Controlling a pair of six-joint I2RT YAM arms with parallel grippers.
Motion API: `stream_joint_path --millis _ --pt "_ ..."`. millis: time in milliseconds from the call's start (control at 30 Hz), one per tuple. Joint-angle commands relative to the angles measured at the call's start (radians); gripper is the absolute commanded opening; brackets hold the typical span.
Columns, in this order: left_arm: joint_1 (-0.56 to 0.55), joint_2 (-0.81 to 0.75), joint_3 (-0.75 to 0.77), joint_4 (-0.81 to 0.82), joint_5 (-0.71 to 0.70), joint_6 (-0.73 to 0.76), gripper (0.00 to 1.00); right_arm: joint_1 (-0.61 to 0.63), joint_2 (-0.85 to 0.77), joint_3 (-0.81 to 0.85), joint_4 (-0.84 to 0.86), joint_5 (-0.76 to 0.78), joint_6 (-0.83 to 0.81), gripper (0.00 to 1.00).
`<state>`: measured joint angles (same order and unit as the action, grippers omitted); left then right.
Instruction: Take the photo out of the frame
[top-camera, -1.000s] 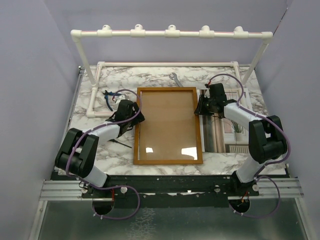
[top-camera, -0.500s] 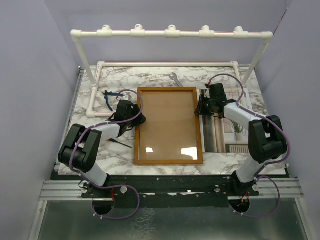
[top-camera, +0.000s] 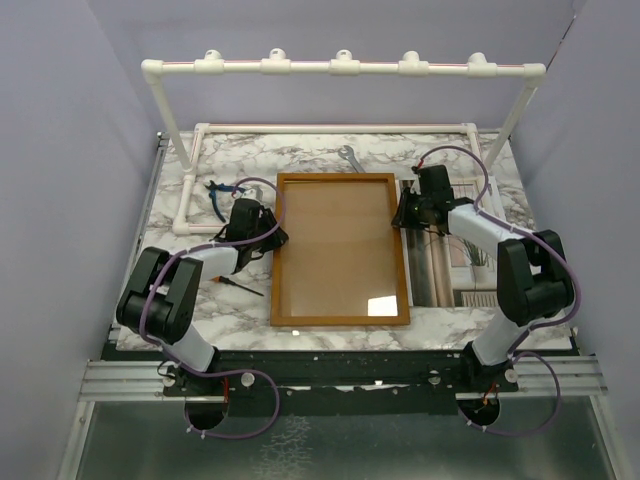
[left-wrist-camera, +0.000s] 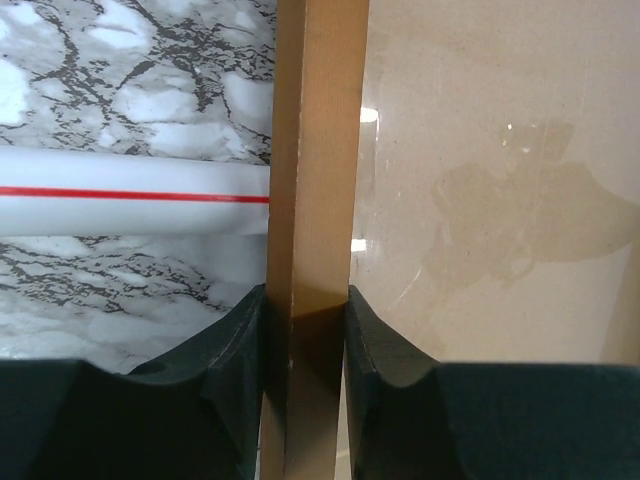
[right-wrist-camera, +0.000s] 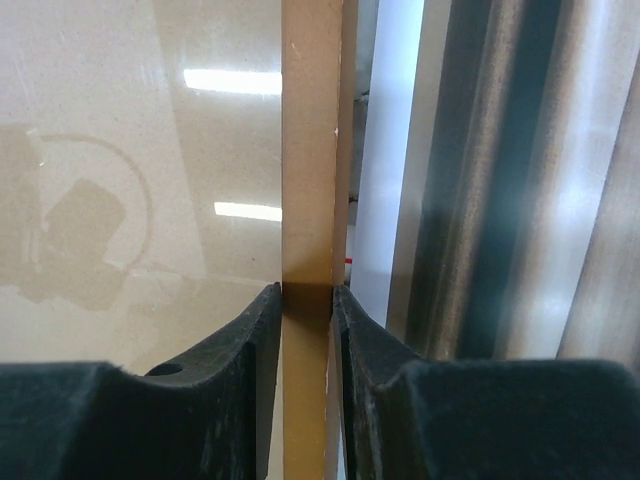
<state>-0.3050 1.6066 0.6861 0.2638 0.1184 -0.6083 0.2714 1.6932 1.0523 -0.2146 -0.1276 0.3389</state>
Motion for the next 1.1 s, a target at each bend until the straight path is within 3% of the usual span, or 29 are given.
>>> stream_joint_path --millis 0,267,700,1067 --pt "0.014 -0.046 -0.005 -0.070 -0.045 0.019 0.26 0.022 0.027 0.033 -0.006 -0.044 0.010 0.29" --pt "0.030 -0.053 -0.020 -0.075 -0.036 0.022 0.29 0.051 0.031 0.042 -0.007 -0.017 0.026 0.32" --pt "0.032 -0.121 -0.050 -0.073 -0.080 -0.005 0.60 0.043 0.027 0.103 -0.030 0.022 0.017 0.81" --pt "0.032 -0.180 -0.060 -0.156 -0.138 -0.046 0.65 0.032 0.073 0.098 -0.015 -0.071 0.040 0.96"
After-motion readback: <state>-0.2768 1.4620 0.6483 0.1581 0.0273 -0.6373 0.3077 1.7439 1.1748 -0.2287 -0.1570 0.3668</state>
